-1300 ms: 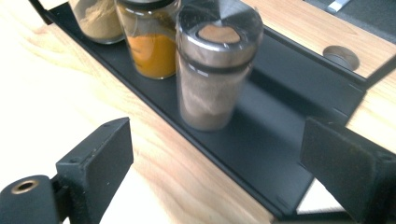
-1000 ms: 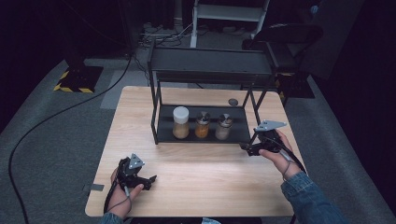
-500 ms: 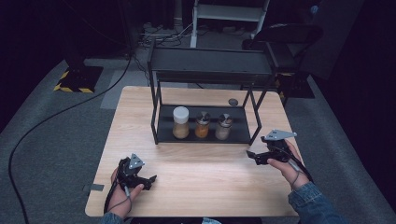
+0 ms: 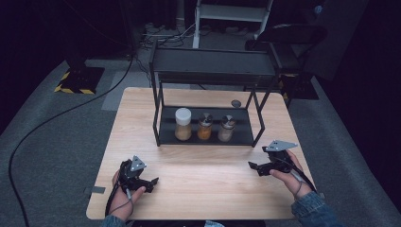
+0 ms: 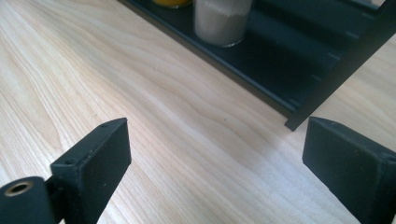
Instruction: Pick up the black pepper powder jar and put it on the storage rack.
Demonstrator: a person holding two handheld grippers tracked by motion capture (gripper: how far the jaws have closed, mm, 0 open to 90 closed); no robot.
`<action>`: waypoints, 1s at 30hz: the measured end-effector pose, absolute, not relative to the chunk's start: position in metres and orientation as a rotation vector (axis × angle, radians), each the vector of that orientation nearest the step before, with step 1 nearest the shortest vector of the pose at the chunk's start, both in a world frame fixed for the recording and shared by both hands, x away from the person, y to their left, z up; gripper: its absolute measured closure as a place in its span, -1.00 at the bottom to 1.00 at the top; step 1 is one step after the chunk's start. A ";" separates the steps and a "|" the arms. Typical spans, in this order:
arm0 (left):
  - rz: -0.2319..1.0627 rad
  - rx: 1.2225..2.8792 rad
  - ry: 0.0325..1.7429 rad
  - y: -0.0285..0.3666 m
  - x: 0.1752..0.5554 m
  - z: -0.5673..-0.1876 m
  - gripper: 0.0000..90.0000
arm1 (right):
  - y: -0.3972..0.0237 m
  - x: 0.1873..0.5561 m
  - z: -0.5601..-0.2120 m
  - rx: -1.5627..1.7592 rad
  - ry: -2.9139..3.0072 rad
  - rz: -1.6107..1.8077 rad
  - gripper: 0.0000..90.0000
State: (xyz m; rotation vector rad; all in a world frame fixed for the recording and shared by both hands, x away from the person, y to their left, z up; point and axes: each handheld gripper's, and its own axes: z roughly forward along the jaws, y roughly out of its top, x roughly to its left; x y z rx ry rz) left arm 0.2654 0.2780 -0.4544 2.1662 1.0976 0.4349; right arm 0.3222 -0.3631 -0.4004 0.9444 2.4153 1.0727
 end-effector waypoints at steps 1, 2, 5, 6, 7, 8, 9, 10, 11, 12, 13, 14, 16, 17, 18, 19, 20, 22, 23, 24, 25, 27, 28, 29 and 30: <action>0.435 2.166 1.098 0.278 0.265 -0.454 -0.99 | -0.364 0.322 -0.403 0.943 2.415 1.072 -0.83; 0.435 2.165 1.099 0.278 0.265 -0.454 -0.99 | -0.364 0.321 -0.405 0.946 2.416 1.072 -0.83; 0.435 2.165 1.099 0.278 0.265 -0.454 -0.99 | -0.365 0.320 -0.411 0.958 2.417 1.069 -0.83; 0.435 2.166 1.099 0.278 0.265 -0.454 -0.99 | -0.366 0.320 -0.413 0.961 2.417 1.069 -0.83; 0.435 2.166 1.100 0.278 0.265 -0.454 -0.99 | -0.366 0.320 -0.415 0.967 2.418 1.067 -0.83; 0.434 2.165 1.100 0.278 0.265 -0.454 -0.99 | -0.367 0.319 -0.418 0.970 2.418 1.066 -0.83; 0.435 2.165 1.099 0.278 0.265 -0.454 -0.99 | -0.367 0.319 -0.420 0.976 2.418 1.065 -0.83; 0.434 2.165 1.100 0.278 0.265 -0.454 -0.99 | -0.368 0.318 -0.422 0.978 2.418 1.065 -0.83; 0.434 2.165 1.100 0.278 0.265 -0.454 -0.99 | -0.368 0.318 -0.424 0.977 2.417 1.065 -0.83; 0.435 2.165 1.100 0.278 0.265 -0.455 -0.99 | -0.368 0.317 -0.426 0.976 2.416 1.062 -0.83; 0.434 2.165 1.100 0.278 0.265 -0.454 -0.99 | -0.368 0.316 -0.427 0.974 2.417 1.058 -0.83; 0.434 2.165 1.100 0.278 0.265 -0.454 -0.99 | -0.369 0.316 -0.429 0.974 2.419 1.056 -0.84; 0.434 2.165 1.101 0.278 0.265 -0.454 -0.99 | -0.370 0.315 -0.432 0.980 2.418 1.054 -0.84; 0.435 2.165 1.102 0.278 0.265 -0.454 -0.99 | -0.371 0.315 -0.434 0.981 2.418 1.056 -0.84; 0.434 2.165 1.102 0.278 0.265 -0.454 -0.99 | -0.372 0.315 -0.436 0.984 2.418 1.054 -0.84; 0.435 2.165 1.102 0.278 0.265 -0.454 -0.99 | -0.373 0.314 -0.437 0.987 2.417 1.055 -0.84; 0.435 2.165 1.102 0.278 0.265 -0.454 -0.99 | -0.374 0.314 -0.439 0.989 2.416 1.057 -0.84; 0.435 2.164 1.102 0.278 0.265 -0.454 -0.99 | -0.376 0.313 -0.443 0.995 2.414 1.065 -0.84; 0.435 2.164 1.102 0.278 0.265 -0.454 -0.99 | -0.377 0.312 -0.445 1.000 2.412 1.069 -0.84; 0.435 2.164 1.102 0.278 0.265 -0.454 -0.99 | -0.378 0.311 -0.446 1.002 2.412 1.072 -0.85; 0.435 2.164 1.102 0.278 0.265 -0.454 -0.99 | -0.378 0.311 -0.448 1.006 2.413 1.073 -0.85; 0.435 2.164 1.102 0.278 0.265 -0.454 -0.99 | -0.379 0.309 -0.451 1.004 2.416 1.071 -0.86; 0.435 2.164 1.103 0.278 0.265 -0.454 -0.99 | -0.380 0.308 -0.454 1.002 2.411 1.075 -0.86; 0.435 2.164 1.103 0.278 0.265 -0.454 -0.99 | -0.380 0.307 -0.455 1.004 2.412 1.077 -0.86; 0.435 2.164 1.103 0.278 0.265 -0.454 -0.99 | -0.381 0.306 -0.456 1.005 2.412 1.077 -0.86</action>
